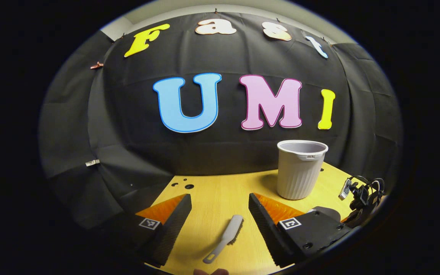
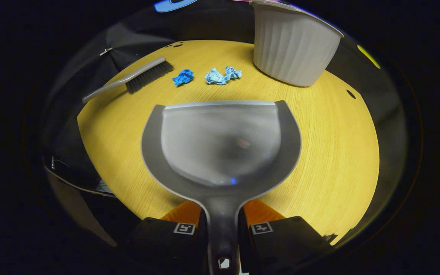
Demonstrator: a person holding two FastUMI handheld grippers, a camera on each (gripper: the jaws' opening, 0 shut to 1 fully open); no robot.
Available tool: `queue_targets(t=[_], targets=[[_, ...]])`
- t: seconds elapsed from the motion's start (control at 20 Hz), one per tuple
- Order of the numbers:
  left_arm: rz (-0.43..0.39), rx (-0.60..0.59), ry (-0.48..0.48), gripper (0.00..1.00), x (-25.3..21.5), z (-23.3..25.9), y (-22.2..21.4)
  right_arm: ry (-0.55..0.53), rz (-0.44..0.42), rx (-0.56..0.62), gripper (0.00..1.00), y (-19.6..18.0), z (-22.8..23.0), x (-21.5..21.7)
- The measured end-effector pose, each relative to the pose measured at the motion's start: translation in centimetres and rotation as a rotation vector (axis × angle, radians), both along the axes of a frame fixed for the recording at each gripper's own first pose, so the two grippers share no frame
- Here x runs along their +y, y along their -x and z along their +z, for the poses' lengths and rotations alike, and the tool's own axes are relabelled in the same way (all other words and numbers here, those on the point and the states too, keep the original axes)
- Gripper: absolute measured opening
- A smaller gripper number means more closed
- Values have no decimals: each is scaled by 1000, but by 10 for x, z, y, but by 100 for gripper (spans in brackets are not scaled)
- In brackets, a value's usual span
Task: Pick up the small broom and dustpan from the desktop, sweep the trash into the dustpan with the broom, and then empty the trash into the garbage bin.
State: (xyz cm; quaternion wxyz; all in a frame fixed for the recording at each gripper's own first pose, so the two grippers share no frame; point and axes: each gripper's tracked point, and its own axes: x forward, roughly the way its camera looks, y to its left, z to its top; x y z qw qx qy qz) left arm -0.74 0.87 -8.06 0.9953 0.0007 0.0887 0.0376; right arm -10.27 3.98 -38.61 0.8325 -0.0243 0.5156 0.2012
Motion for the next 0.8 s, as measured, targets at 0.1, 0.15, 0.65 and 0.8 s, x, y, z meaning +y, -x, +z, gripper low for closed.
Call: queue_targets(t=[0.1,0.15,0.65,0.8], targets=[[-9,31,5,97,-1,-11,-2,-1,-17,-2,43,1,0,-1],[-25,49,8,97,-2,-18,-3,-8,-23,-4,37,1,2,-1],[-261,462,23,98,-21,-151,-13,-11,43,-71,37,-8,37,-11],[-256,580,11,98,-11,-185,-16,3,57,-83,37,-8,37,-13]])
